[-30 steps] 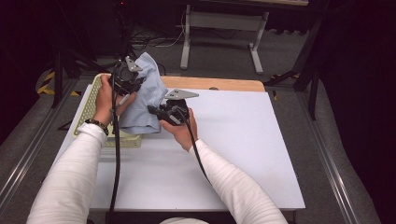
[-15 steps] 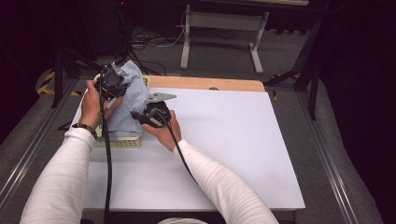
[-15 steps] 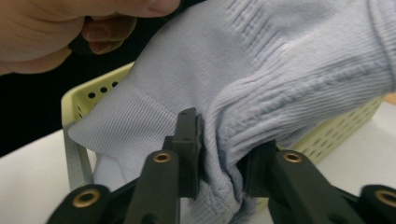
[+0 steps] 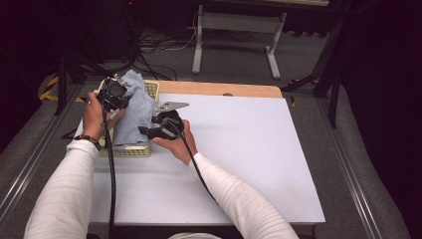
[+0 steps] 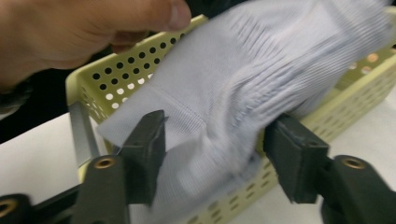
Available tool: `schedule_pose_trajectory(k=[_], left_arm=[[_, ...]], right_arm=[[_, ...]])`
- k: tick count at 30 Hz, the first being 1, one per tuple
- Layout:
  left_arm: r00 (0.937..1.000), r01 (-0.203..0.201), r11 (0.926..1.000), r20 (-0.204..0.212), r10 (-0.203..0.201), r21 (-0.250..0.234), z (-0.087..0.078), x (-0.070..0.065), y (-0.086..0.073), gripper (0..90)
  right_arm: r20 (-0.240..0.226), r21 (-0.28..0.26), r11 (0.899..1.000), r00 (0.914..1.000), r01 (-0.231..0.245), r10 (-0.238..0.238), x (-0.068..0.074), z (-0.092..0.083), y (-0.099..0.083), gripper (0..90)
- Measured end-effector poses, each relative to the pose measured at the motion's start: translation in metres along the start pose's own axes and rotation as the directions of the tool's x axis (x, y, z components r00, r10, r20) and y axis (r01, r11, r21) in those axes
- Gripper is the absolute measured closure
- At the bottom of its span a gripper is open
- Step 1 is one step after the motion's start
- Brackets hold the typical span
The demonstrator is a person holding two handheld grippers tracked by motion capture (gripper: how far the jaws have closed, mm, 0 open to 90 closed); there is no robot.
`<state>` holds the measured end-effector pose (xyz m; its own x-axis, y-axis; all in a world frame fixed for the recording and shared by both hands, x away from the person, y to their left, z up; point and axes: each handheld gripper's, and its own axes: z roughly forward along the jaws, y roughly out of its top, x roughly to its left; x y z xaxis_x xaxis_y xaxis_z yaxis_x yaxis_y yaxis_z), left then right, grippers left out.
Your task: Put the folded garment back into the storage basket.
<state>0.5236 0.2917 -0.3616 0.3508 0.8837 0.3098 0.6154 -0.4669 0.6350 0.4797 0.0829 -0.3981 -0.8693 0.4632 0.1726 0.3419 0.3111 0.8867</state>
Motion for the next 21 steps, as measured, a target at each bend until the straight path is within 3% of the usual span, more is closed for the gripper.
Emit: schedule_pose_trajectory(k=[3, 10, 14, 21], left_arm=[[0.9998, -0.017, 0.9997, -0.004, 0.017, 0.019, 0.005, -0.001, -0.002, 77.7], [0.9999, -0.016, 0.9983, 0.002, 0.016, 0.056, 0.017, 0.0, -0.008, 78.1], [0.9993, -0.037, 0.9954, 0.004, 0.036, 0.089, 0.021, 0.001, -0.01, 78.5], [0.9992, -0.037, 0.9903, 0.016, 0.035, 0.134, 0.028, 0.003, -0.017, 78.8]], right_arm=[[0.021, -0.024, 1.0, 0.9998, 0.006, -0.006, -0.004, -0.017, -0.001, 37.1], [0.072, -0.049, 0.999, 0.9974, 0.012, -0.008, -0.019, -0.067, -0.018, 37.2], [0.088, -0.056, 0.998, 0.996, 0.016, -0.011, -0.029, -0.101, -0.033, 37.2], [0.138, -0.052, 0.999, 0.9904, -0.001, 0.008, -0.043, -0.148, -0.069, 36.7]])
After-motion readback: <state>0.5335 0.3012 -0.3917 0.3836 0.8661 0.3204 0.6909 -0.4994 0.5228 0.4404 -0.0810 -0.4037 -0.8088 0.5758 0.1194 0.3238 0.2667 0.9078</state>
